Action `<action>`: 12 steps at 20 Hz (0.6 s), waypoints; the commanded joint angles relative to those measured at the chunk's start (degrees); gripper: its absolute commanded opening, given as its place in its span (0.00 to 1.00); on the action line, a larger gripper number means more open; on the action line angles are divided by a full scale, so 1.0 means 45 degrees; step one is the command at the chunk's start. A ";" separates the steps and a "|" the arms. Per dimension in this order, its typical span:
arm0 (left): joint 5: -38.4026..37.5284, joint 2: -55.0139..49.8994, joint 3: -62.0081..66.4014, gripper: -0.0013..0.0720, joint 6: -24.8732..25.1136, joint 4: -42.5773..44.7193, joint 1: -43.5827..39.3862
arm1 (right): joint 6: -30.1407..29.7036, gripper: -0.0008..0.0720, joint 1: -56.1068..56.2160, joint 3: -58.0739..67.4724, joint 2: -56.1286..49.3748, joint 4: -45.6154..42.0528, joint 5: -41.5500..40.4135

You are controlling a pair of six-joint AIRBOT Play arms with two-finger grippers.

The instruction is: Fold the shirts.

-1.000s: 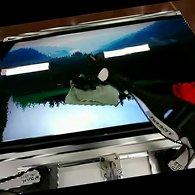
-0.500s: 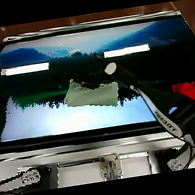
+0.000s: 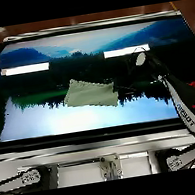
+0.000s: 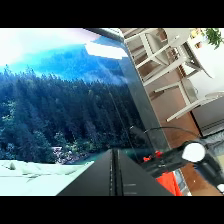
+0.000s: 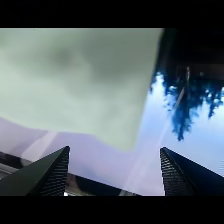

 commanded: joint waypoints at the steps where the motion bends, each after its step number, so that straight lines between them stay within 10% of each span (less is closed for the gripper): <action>1: -0.0010 0.0015 0.0000 0.07 -0.0015 0.0000 -0.0102 | -0.0704 0.98 -0.0248 -0.0733 -0.0933 0.1598 -0.0908; 6: 0.0005 0.0015 0.0005 0.07 -0.0019 -0.0005 -0.0364 | -0.1948 0.87 -0.0189 -0.0733 -0.1695 0.3847 -0.2385; 8: 0.0029 0.0015 0.0005 0.07 -0.0019 -0.0005 -0.0549 | -0.2924 0.08 -0.0291 -0.0729 -0.1574 0.4911 -0.2715; 12: 0.0029 0.0015 0.0005 0.07 -0.0053 -0.0005 -0.0860 | -0.4367 0.09 -0.1496 0.0053 -0.0287 0.5620 -0.1933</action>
